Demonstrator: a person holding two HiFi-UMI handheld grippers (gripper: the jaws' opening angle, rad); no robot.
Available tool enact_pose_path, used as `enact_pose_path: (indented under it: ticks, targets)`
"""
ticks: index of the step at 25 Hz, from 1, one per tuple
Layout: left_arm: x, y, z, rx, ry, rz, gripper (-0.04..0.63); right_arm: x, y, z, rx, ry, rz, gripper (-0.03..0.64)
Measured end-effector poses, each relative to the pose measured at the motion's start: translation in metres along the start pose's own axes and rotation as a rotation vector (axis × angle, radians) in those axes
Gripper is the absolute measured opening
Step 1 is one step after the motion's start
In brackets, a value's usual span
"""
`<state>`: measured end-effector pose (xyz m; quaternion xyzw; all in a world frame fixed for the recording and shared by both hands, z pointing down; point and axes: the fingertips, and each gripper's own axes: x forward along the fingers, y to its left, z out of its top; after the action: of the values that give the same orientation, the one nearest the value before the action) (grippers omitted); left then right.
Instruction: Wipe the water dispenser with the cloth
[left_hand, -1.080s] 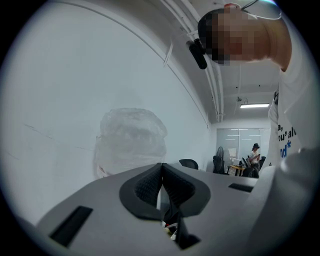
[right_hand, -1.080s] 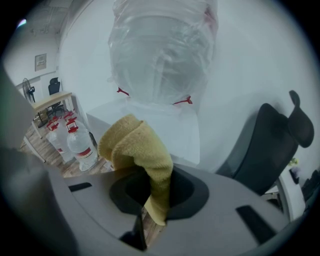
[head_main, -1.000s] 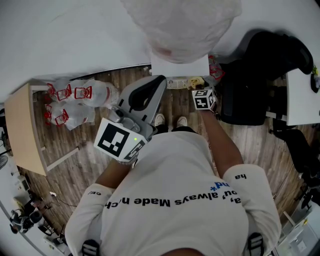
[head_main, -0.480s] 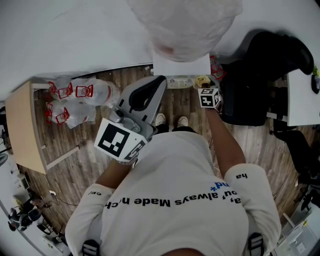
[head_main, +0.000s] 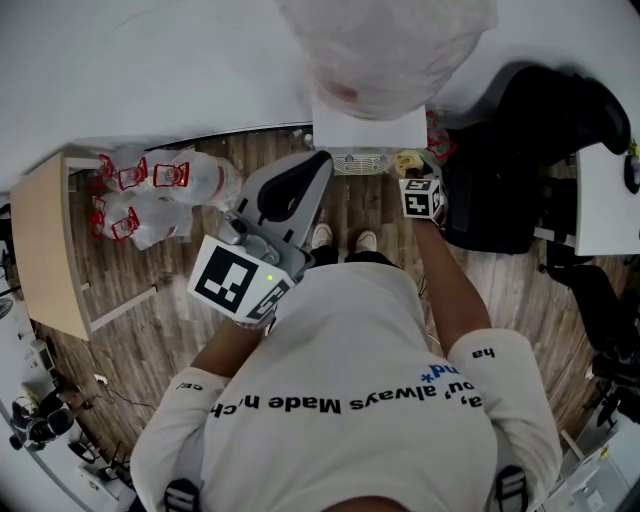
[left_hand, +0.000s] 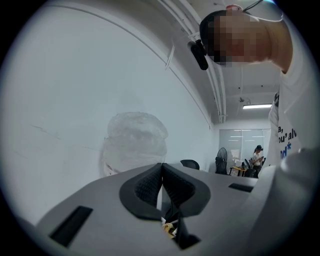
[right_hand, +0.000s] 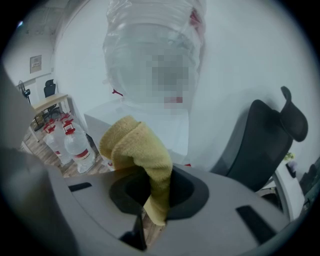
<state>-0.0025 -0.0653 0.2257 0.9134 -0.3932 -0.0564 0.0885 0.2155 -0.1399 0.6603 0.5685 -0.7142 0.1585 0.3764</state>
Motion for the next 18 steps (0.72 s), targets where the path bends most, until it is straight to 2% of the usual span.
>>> enact_pose_path:
  ticks: [18]
  targets:
    - [-0.032, 0.019, 0.004, -0.002, -0.006, 0.068, 0.020, -0.001, 0.111, 0.047, -0.079, -0.065, 0.167, 0.061]
